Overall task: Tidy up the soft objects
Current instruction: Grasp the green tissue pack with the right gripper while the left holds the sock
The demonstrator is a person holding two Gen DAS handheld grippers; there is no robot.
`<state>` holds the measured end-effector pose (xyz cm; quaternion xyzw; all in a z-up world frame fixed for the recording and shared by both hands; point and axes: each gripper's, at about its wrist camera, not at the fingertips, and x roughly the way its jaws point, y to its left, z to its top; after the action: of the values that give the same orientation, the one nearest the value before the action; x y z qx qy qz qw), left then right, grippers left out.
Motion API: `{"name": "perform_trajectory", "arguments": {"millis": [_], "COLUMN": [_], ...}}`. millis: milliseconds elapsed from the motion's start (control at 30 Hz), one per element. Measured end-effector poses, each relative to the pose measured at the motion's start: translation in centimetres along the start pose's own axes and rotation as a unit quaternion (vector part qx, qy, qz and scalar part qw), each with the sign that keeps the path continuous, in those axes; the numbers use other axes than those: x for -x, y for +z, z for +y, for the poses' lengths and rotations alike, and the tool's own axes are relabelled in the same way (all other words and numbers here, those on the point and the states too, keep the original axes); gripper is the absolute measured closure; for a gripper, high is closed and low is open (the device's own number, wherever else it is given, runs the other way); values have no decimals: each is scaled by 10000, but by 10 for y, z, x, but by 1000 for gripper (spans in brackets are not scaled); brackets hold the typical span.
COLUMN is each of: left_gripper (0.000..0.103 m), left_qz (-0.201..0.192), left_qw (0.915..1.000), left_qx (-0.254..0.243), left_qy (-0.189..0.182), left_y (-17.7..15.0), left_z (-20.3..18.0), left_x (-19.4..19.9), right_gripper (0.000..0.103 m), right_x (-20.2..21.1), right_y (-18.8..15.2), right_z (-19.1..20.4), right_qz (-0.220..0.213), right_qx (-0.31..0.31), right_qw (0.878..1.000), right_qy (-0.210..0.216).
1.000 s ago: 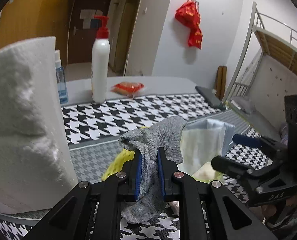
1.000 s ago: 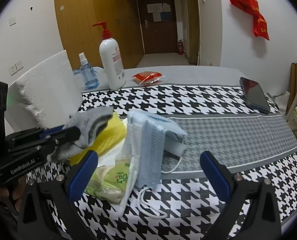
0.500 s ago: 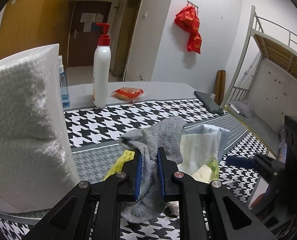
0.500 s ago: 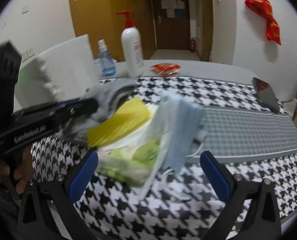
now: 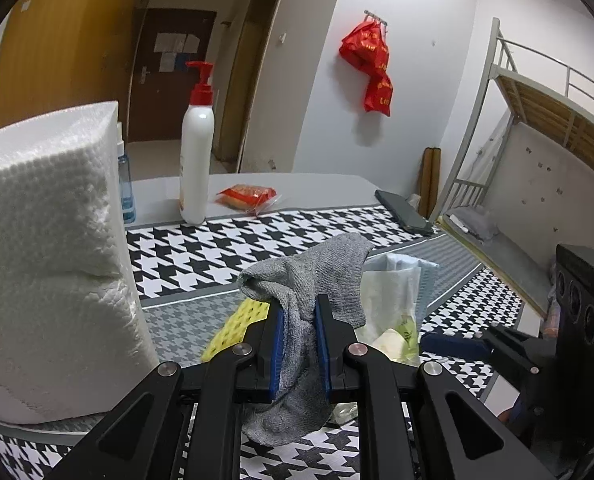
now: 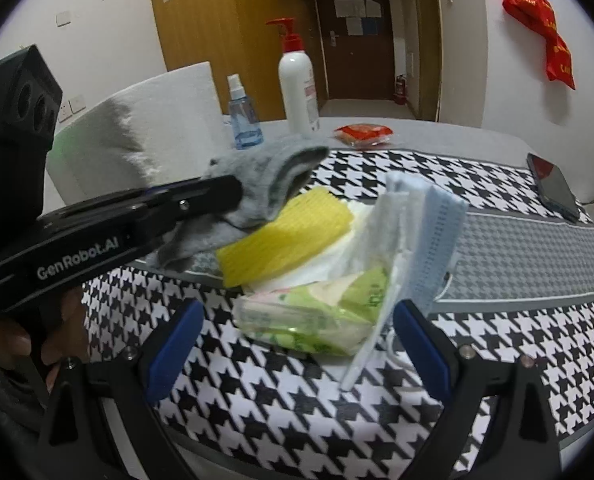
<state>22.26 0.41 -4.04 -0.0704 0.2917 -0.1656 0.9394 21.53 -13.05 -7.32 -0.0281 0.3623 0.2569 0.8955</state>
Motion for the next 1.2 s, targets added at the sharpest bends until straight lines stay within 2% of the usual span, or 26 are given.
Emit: {"name": "perform_trajectory", "arguments": {"millis": [167, 433, 533, 567, 600, 833, 967, 1033, 1100, 1167, 1200], "left_gripper": [87, 87, 87, 87, 87, 87, 87, 87, 87, 87, 87], "left_qz": [-102, -82, -90, -95, -103, -121, -141, -143, -157, -173, -174], "left_qw": [9999, 10000, 9999, 9999, 9999, 9997, 9998, 9998, 9998, 9998, 9998], "left_qx": [-101, 36, 53, 50, 43, 1, -41, -54, -82, -108, -116], "left_qy": [-21, -40, -54, -60, -78, -205, -143, -110, -77, -27, 0], "left_y": [-2, -5, -5, -4, -5, -5, -7, -8, -10, -13, -15], "left_z": [-3, 6, 6, 6, 6, 4, 6, 7, 7, 6, 7], "left_x": [8, 12, 12, 12, 13, 17, 23, 27, 33, 37, 39], "right_gripper": [14, 14, 26, 39, 45, 59, 59, 59, 52, 37, 36], "right_x": [-7, -22, -24, -23, -21, -1, 10, 13, 13, 11, 9], "right_y": [-3, -1, -1, -2, -2, -15, -21, -20, -17, -15, -12], "right_z": [4, 5, 10, 11, 11, 14, 26, 29, 33, 35, 36], "right_qz": [104, 229, 293, 276, 307, 363, 308, 202, 148, 107, 88], "right_qx": [-2, 20, 114, 134, 164, 186, 355, 416, 608, 746, 823], "right_qw": [9999, 9990, 9985, 9984, 9982, 9977, 9985, 9986, 9975, 9964, 9956], "right_qy": [-93, -374, -455, -484, -492, -543, -278, -273, -328, -381, -439]}}
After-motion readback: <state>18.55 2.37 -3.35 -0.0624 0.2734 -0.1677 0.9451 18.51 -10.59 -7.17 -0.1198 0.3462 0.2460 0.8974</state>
